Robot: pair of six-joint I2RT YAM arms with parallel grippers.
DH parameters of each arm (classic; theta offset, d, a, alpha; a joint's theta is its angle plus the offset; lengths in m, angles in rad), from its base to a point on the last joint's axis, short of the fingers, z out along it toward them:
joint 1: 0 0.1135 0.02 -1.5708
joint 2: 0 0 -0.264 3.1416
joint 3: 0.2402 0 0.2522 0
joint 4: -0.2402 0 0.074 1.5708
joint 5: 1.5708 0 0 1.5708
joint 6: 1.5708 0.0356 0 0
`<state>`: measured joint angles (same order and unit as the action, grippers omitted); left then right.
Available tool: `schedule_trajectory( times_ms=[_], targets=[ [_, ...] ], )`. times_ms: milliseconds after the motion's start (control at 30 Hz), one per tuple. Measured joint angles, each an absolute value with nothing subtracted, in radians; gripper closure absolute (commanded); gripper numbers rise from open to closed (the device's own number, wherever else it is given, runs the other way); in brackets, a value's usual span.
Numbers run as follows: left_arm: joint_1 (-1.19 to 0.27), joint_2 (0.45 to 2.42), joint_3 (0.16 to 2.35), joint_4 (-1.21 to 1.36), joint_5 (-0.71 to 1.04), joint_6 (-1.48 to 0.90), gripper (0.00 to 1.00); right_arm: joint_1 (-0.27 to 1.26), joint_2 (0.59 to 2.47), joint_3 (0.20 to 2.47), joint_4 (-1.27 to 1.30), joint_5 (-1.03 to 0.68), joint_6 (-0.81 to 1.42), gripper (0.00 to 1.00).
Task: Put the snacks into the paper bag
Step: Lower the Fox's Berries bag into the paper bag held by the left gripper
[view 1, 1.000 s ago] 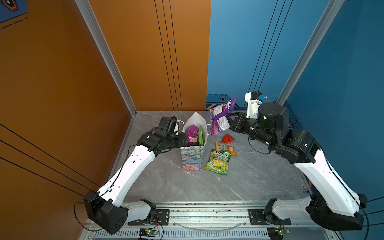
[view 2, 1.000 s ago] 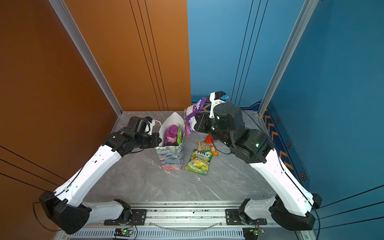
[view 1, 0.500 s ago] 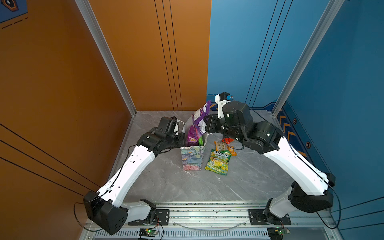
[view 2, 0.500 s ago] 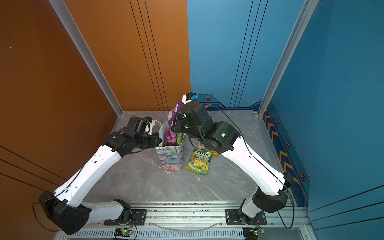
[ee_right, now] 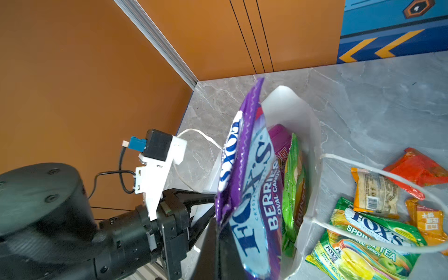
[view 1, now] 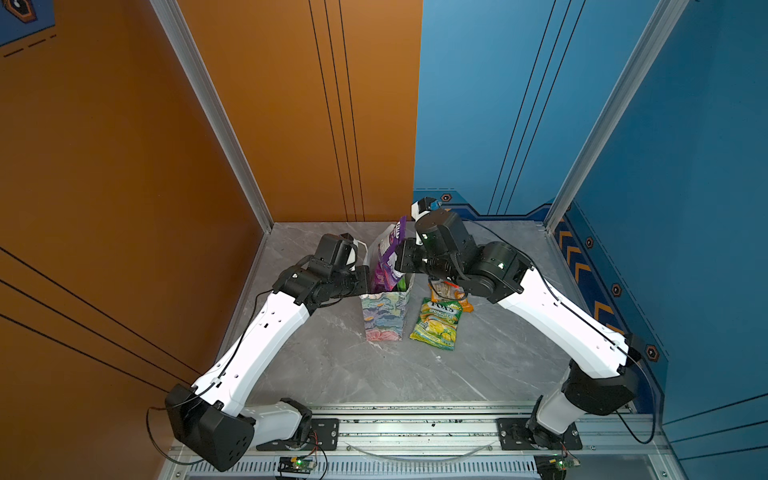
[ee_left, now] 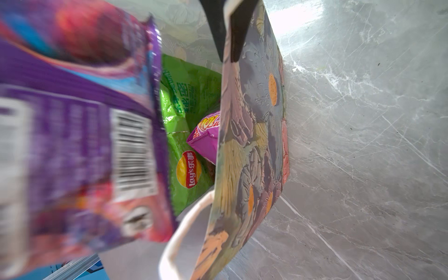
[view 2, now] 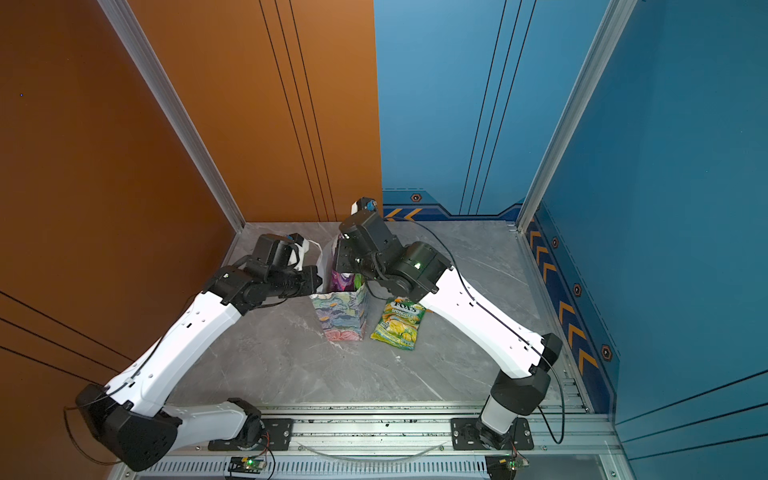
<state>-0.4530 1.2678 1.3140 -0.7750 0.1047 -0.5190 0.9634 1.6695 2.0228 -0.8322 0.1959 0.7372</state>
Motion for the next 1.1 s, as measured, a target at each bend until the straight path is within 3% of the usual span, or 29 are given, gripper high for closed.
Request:
schedule_trajectory(
  times_ms=[1100],
  targets=[
    [-0.453,1.251,1.297,-0.775,0.074,-0.519,0.99,0.965,1.901,2.025,-0.779,0.043,0.783,1.0]
  ],
)
